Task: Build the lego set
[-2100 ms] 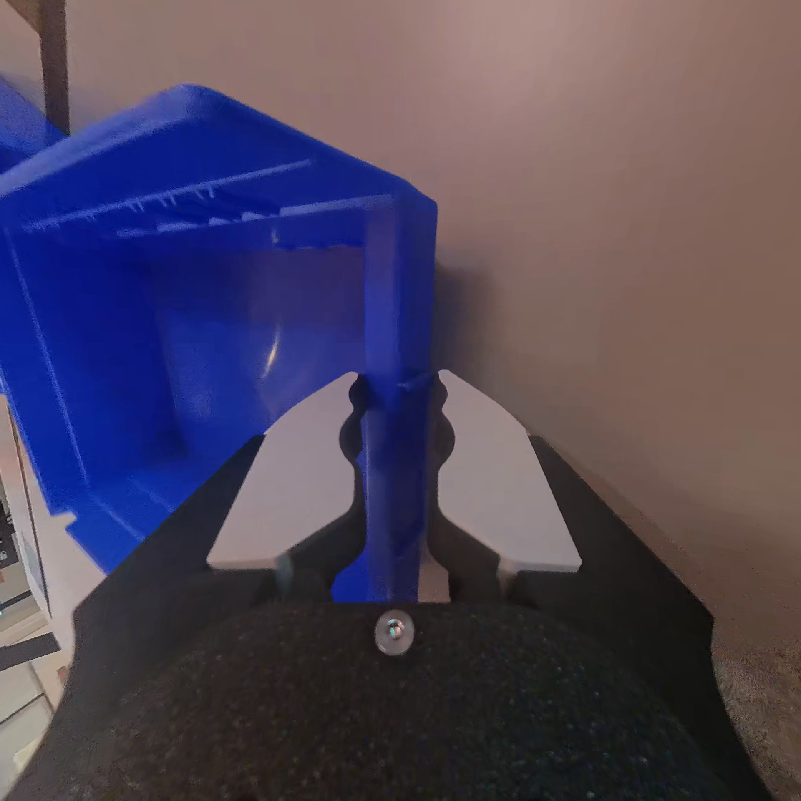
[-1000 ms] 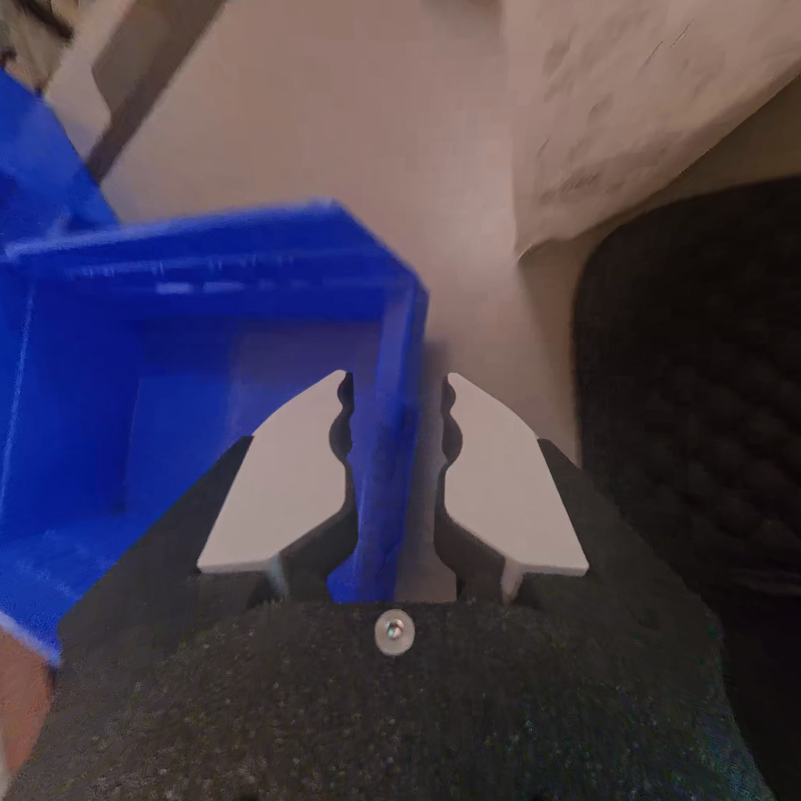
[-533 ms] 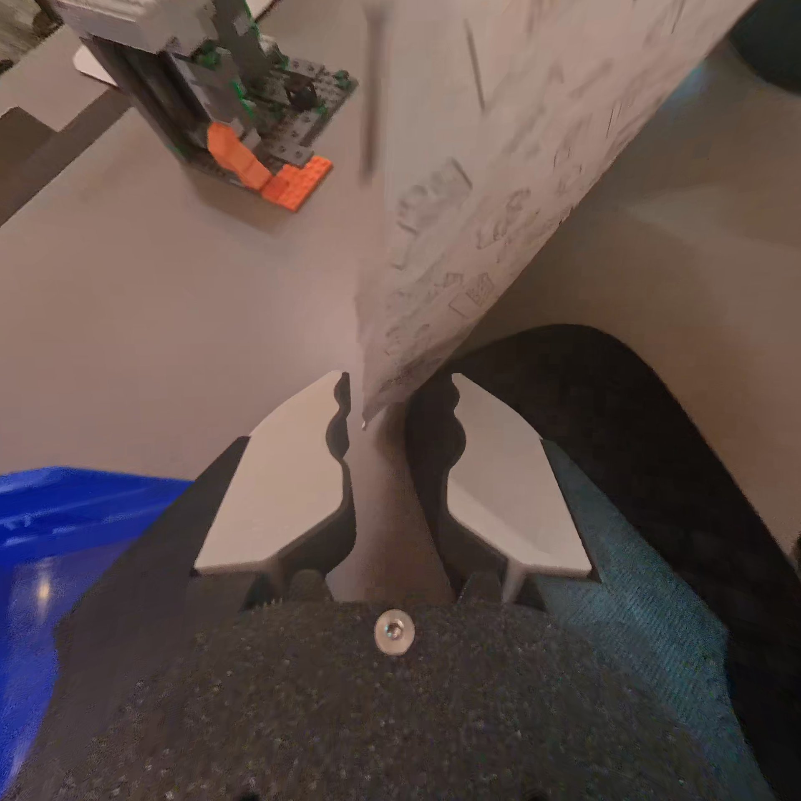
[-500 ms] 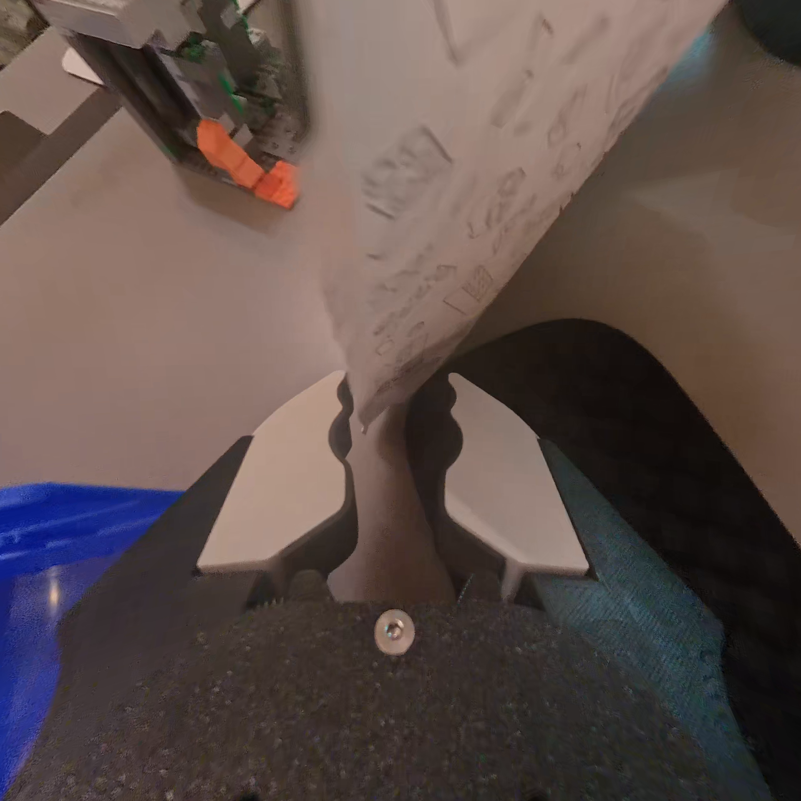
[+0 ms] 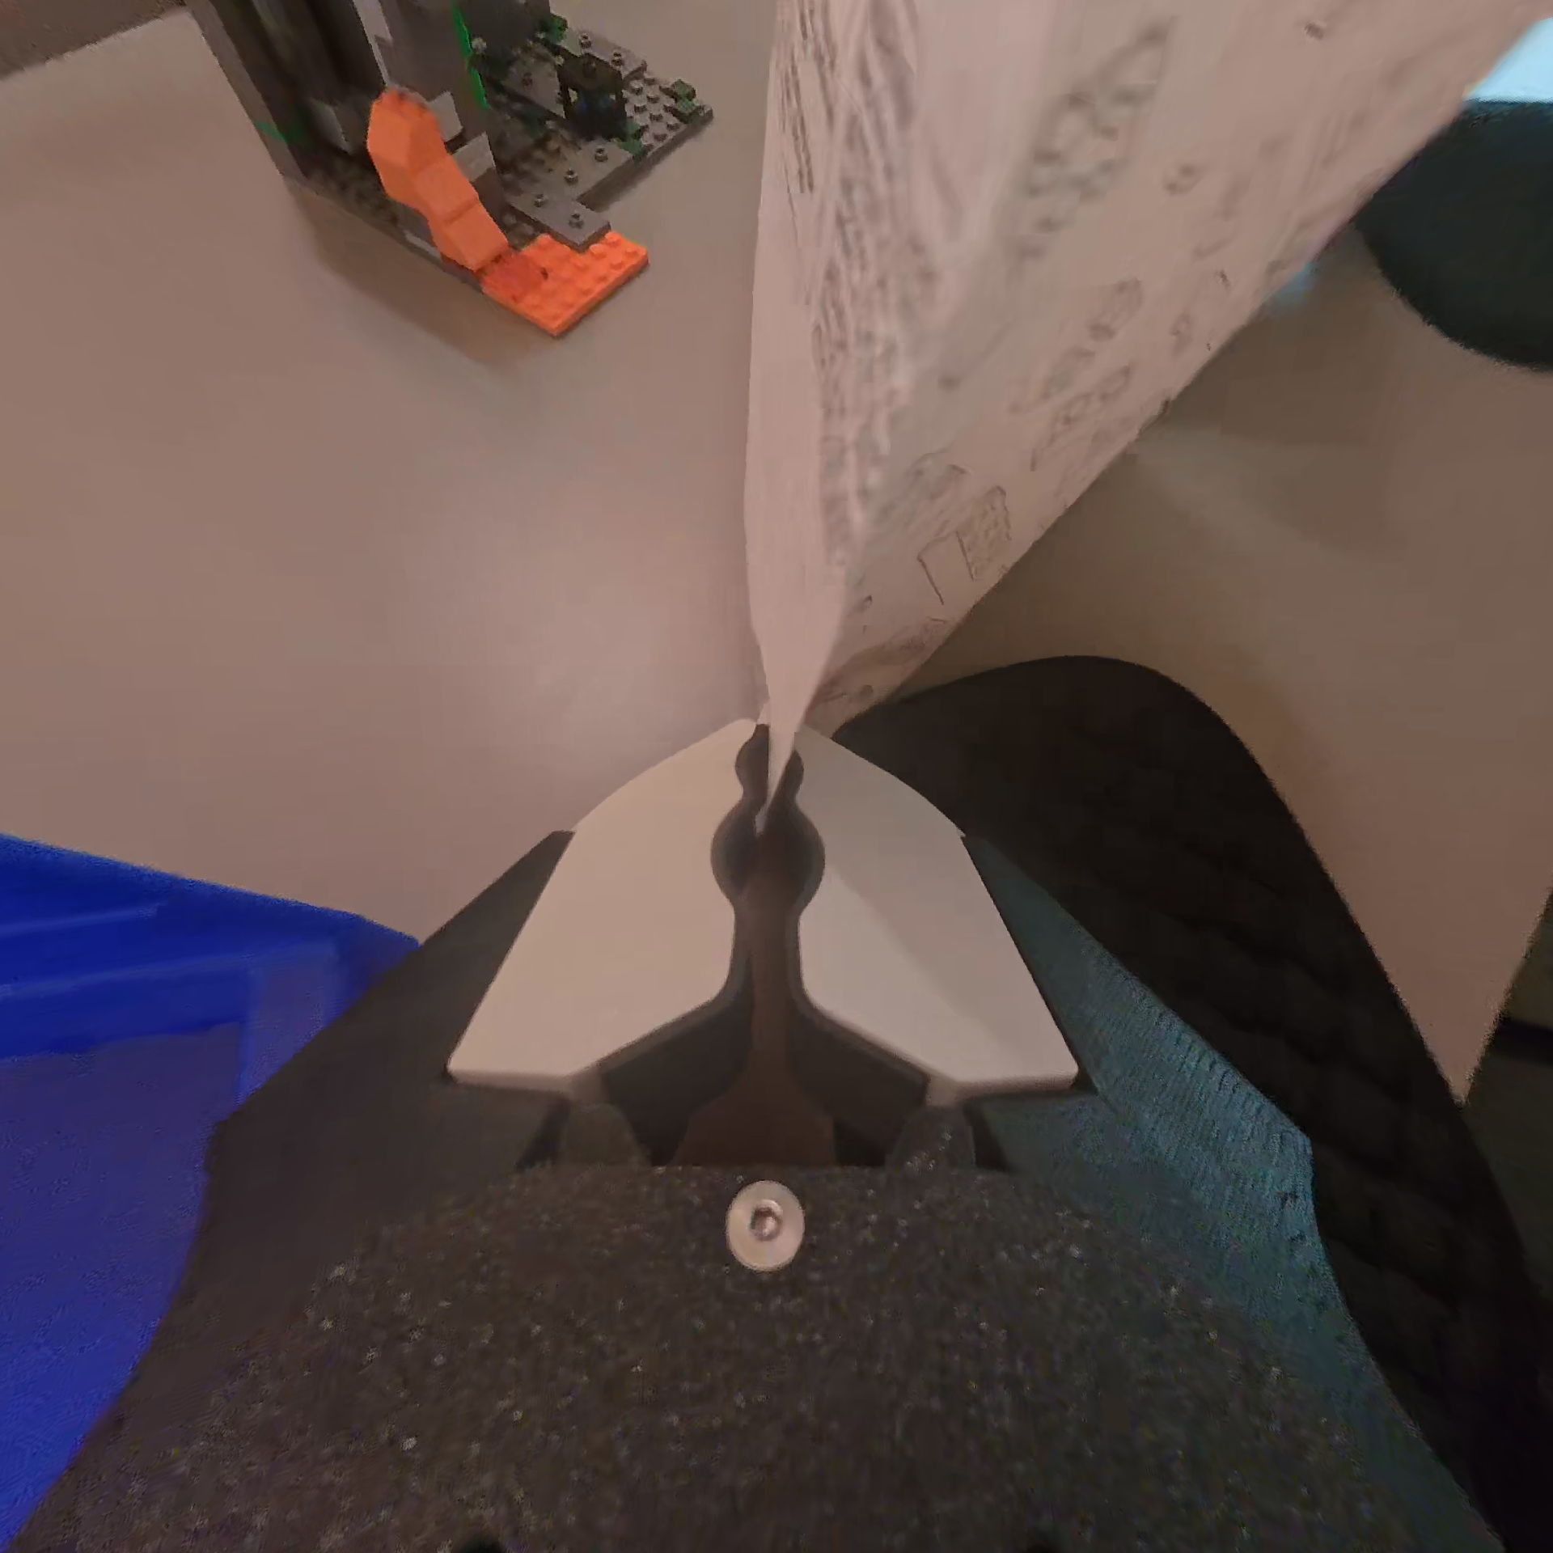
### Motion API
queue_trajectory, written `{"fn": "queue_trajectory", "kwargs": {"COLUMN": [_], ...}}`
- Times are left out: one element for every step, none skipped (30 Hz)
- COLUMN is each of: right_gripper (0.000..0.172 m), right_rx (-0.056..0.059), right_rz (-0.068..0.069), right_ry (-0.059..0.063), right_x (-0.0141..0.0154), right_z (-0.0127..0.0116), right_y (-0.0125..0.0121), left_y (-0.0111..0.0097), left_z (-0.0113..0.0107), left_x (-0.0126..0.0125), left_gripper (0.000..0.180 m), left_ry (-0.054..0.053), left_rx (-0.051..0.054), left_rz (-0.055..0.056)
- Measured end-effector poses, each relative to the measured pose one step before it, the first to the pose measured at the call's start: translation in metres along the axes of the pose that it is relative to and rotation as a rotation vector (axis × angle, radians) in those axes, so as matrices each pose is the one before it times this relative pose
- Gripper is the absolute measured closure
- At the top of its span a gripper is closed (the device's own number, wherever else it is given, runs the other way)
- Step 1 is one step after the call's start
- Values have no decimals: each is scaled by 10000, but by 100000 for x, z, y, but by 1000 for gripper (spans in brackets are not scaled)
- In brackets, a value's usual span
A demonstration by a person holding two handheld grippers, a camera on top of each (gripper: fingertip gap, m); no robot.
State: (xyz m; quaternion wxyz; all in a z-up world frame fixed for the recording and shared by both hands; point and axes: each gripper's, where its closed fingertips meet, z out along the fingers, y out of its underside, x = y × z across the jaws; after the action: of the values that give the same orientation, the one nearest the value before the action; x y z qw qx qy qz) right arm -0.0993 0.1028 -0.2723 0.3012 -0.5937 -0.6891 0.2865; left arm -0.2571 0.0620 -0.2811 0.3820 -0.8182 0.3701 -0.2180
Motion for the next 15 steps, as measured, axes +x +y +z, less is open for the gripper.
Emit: {"fn": "queue_trajectory", "kwargs": {"right_gripper": [172, 172, 172, 172, 172, 172, 172, 172, 172, 172, 172, 172, 172, 171, 171], "right_rx": [68, 36, 101, 58, 45, 28, -79, -103, -149, -129, -93, -120, -120, -68, -51], "right_rz": [554, 696, 684, 695, 716, 818, 920, 903, 726, 626, 516, 438, 436, 375, 290], "right_ry": [-201, -487, -426, -325, -457, -441, -468, -536, -651, -400, -239, -185, -50, -3, 54], "right_x": [-44, -416, -445, -435, -717, -785, -806, -872, -979, -563, -216, -22, 315, 475, 560], "right_z": [-95, -227, -363, -420, -434, -399, -329, -262, -151, -38, 50, 151, 253, 253, 157], "right_y": [-406, -494, -629, -577, -522, -383, -72, 215, 555, 816, 951, 1122, 1160, 1026, 845], "left_y": [-131, -289, -421, -383, -442, -372, -126, 73, 190, 398, 566, 580, 571, 546, 462], "left_z": [-328, -499, -653, -710, -660, -588, -446, -246, -10, 266, 504, 635, 676, 631, 490], "left_x": [8, 47, 313, 567, 510, 731, 1085, 1203, 1159, 1127, 786, 345, 194, 7, -305], "left_gripper": [180, 180, 180, 180, 180, 179, 179, 179, 179, 179, 179, 179, 178, 177, 177], "left_ry": [112, 97, 255, 403, 310, 410, 612, 658, 640, 636, 473, 209, 168, 73, -136], "left_rx": [-35, 17, 24, -51, -37, -59, -185, -242, -208, -227, -278, -223, -206, -239, -220], "left_rz": [-215, -186, -190, -210, -236, -257, -273, -298, -291, -327, -295, -183, -174, -142, -9]}}
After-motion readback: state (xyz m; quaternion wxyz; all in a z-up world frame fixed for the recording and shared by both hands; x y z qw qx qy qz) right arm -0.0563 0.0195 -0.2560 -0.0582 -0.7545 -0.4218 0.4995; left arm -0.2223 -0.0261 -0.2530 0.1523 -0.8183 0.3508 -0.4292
